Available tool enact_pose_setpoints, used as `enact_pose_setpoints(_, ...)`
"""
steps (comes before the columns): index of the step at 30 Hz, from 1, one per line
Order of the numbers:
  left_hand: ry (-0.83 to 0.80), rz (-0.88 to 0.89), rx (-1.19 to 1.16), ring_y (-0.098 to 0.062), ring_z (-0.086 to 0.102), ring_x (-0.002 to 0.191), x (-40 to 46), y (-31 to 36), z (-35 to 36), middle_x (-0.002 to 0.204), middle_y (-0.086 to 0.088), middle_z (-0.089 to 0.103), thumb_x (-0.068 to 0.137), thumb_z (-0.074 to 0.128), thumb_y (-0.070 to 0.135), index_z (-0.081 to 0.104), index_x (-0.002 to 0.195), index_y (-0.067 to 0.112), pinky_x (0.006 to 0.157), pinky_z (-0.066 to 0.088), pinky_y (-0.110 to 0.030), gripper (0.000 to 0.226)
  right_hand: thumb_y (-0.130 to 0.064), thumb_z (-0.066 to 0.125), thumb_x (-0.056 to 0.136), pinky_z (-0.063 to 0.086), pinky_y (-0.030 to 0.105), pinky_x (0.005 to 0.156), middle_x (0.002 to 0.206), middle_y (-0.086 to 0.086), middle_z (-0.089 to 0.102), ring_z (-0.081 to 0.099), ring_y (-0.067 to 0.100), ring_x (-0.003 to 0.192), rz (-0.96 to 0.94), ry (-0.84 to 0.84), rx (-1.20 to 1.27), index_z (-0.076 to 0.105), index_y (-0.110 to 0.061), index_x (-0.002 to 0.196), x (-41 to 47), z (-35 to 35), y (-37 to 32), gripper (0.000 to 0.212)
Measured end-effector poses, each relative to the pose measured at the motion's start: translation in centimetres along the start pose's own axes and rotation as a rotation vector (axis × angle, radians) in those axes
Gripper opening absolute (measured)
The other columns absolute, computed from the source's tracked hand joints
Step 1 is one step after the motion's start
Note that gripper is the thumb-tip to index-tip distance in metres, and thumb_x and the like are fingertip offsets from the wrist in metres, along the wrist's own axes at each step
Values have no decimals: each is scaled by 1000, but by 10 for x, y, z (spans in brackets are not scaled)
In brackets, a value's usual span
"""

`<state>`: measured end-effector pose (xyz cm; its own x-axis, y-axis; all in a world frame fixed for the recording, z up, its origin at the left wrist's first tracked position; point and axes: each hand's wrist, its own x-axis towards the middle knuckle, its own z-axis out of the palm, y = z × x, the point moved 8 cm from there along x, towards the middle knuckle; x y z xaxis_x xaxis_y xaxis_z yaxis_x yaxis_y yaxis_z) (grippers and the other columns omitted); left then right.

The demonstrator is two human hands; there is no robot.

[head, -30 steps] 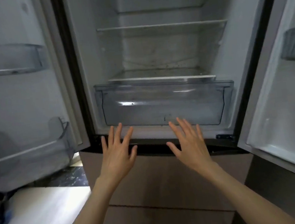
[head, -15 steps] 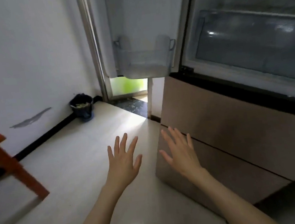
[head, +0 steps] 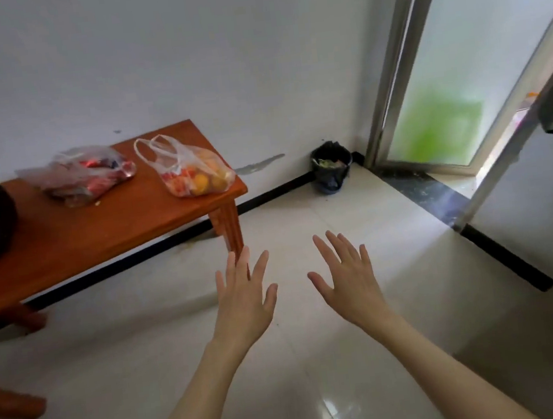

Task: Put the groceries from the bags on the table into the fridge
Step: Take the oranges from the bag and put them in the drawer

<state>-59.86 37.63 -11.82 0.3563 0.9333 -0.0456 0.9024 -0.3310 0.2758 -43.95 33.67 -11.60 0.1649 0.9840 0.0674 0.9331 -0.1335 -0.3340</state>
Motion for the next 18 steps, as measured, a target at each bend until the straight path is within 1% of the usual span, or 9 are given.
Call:
enact_pose_setpoints(4,-22,-91,-6,-26,-10,145,27,-57,-7,158,-2,-7,98,31,43,6,148,32,116,-1,-50,58,-49,36,96,-1,44,117,159,0,8,3,20,147,-42,-32,2,9,-29,150,52,26,-36,63)
enact_pose_setpoints(9,-37,-167,-25,-26,-10,145,72,-104,-6,158,-2,-5,98,31,43,7,149,30,117,0,-48,58,-51,34,96,-1,44,117,159,-1,10,3,19,147,-70,-71,0,9,-29,150,122,53,-57,63)
enact_pose_setpoints(15,-33,-261,-11,-25,-6,145,162,-161,-19,158,-3,-3,98,31,41,8,149,29,117,6,-48,57,-50,34,96,3,45,117,158,0,13,6,19,146,-110,-111,32,12,-26,149,228,76,-85,62)
enact_pose_setpoints(18,-5,-239,-29,-26,-8,145,211,-181,-41,158,-3,-4,98,33,39,6,149,29,117,5,-49,58,-47,38,96,10,48,118,157,2,18,11,21,145,-163,-110,62,14,-25,149,284,73,-106,62)
